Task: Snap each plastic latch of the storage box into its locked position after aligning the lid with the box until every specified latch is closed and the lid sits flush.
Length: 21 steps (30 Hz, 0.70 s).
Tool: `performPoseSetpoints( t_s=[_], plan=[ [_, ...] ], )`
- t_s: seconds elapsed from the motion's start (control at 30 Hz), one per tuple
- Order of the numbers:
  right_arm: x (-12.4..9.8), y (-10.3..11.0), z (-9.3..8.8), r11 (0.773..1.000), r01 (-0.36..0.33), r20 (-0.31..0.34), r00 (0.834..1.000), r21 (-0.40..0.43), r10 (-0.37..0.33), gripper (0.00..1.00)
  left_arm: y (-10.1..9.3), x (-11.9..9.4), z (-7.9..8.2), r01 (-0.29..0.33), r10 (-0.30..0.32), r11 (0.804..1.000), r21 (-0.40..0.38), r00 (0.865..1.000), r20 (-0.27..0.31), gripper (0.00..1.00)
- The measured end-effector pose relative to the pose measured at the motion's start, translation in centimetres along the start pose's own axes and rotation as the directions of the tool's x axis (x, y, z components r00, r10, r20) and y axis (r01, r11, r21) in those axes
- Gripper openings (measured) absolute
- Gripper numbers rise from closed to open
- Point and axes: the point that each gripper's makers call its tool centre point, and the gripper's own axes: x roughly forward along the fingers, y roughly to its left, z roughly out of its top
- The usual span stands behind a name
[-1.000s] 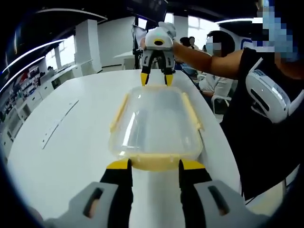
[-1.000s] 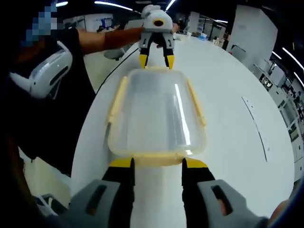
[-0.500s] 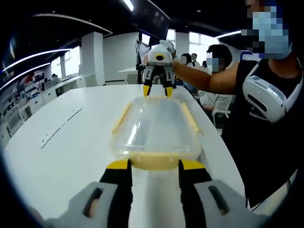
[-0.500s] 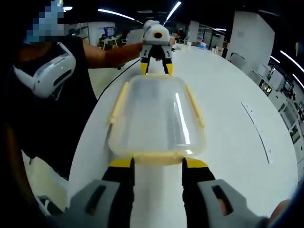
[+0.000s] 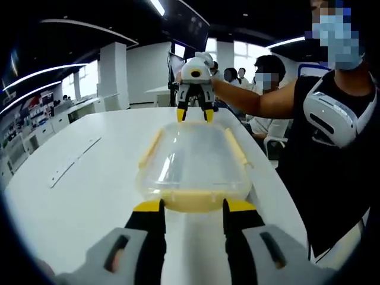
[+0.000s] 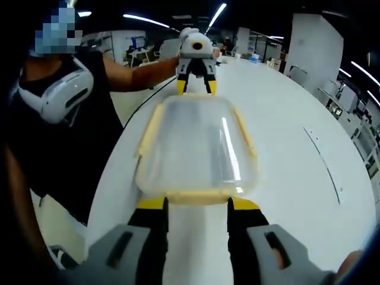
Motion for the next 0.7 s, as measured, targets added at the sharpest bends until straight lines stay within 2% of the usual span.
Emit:
performPoseSetpoints(
  t_s=[0.13,0.27,0.4,0.43,0.47,0.5,0.53,0.57,0.6,0.63,0.7],
  plan=[
    [0.0,0.0,0.0,1.000,-0.001,0.009,1.000,-0.004,0.001,0.36,-0.1,0.0,0.0,0.006,-0.006,1.000,0.010,1.000,0.030,0.35],
    [-0.1,0.0,0.0,1.000,0.001,0.015,1.000,-0.007,-0.001,0.36,-0.1,0.0,0.1,0.001,-0.001,1.000,0.010,0.999,0.035,0.35],
    [-0.3,-0.1,-0.1,1.000,0.013,0.028,1.000,-0.012,-0.013,0.37,0.1,-0.1,0.1,-0.014,0.015,1.000,-0.019,0.999,0.031,0.36],
    [-0.3,-0.1,-0.1,1.000,0.019,0.035,0.999,-0.012,-0.019,0.37,0.3,-0.2,0.0,-0.034,0.036,0.998,-0.047,0.999,0.031,0.41],
    [-0.3,-0.3,-0.1,0.999,0.041,0.047,0.998,-0.010,-0.040,0.41,1.3,-0.4,0.0,-0.090,0.092,0.995,-0.046,0.995,0.044,0.51],
    [-0.3,-0.8,-0.2,0.996,0.083,0.060,0.995,-0.019,-0.082,0.54,1.5,-0.5,-0.1,-0.109,0.111,0.993,-0.047,0.993,0.047,0.66],
    [-0.1,-0.9,-0.2,0.995,0.096,0.073,0.993,-0.020,-0.094,0.82,1.2,-0.6,-0.1,-0.105,0.108,0.993,-0.052,0.993,0.056,0.94],
    [0.0,-1.1,0.1,0.993,0.117,0.093,0.989,-0.025,-0.114,1.00,1.6,-0.7,0.7,-0.134,0.139,0.990,-0.045,0.984,0.109,0.97],
    [-0.4,-0.9,-0.2,0.992,0.121,0.090,0.989,-0.027,-0.118,0.95,2.1,-1.5,1.0,-0.172,0.175,0.985,-0.033,0.977,0.125,0.98],
    [-0.8,-1.7,0.6,0.986,0.160,0.137,0.979,-0.039,-0.153,1.00,2.7,-2.0,1.4,-0.217,0.222,0.975,-0.053,0.964,0.148,1.00],
    [-1.0,-1.7,1.4,0.984,0.176,0.188,0.967,-0.017,-0.170,1.00,3.2,-2.8,1.6,-0.244,0.253,0.967,-0.076,0.954,0.162,1.00]
  ],
)
